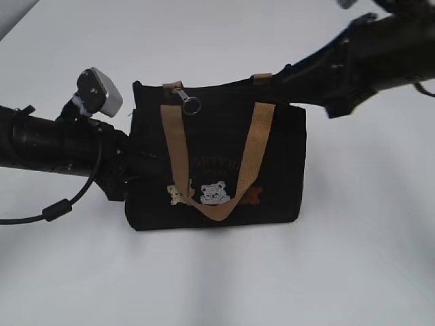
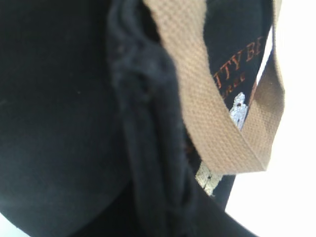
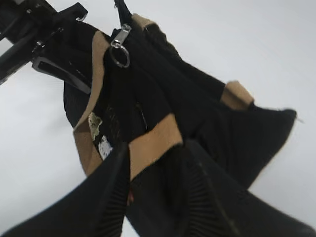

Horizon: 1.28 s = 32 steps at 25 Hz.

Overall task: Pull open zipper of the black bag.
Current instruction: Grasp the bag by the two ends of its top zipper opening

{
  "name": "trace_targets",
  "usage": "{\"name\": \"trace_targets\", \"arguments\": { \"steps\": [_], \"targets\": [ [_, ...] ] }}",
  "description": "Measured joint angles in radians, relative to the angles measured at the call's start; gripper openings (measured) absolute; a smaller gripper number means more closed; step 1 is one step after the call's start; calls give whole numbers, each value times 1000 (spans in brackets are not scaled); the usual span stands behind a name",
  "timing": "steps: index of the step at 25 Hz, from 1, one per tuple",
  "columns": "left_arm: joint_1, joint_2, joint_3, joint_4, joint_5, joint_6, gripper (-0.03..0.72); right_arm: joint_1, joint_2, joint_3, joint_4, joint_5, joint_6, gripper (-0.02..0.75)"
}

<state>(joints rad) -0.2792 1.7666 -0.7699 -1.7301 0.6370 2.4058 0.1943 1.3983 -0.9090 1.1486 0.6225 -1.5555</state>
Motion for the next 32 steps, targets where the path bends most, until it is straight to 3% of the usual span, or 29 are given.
{"name": "trace_targets", "arguments": {
  "steps": [7, 13, 15, 17, 18, 20, 23, 28, 30, 32],
  "targets": [
    [-1, 1, 0, -1, 0, 0, 50, 168, 261, -227, -19, -34, -28, 287],
    [-1, 1, 0, -1, 0, 2, 50, 291, 353, -260, -20, -182, -28, 286],
    [-1, 1, 0, -1, -2, 2, 50, 320, 377, -260, -20, -217, -28, 246],
    [-1, 6, 0, -1, -3, 2, 50, 328, 381, -260, -23, -239, -7, 125],
    [-1, 6, 0, -2, -3, 2, 50, 325, 376, -260, -23, -242, 15, 58],
    [-1, 6, 0, -3, -2, 2, 50, 303, 352, -260, -37, -231, 93, 1],
    [-1, 6, 0, -3, 6, 3, 50, 214, 286, -260, -132, -145, 243, -1],
    [-1, 6, 0, -3, 10, 4, 50, -25, 213, -260, -365, 70, 568, -1],
    [-1, 6, 0, -3, 7, 4, 50, -67, 206, -260, -405, 115, 646, 36],
    [-1, 6, 0, -3, -2, -7, 59, -54, 198, -261, -417, 161, 678, 183]
  ]
}}
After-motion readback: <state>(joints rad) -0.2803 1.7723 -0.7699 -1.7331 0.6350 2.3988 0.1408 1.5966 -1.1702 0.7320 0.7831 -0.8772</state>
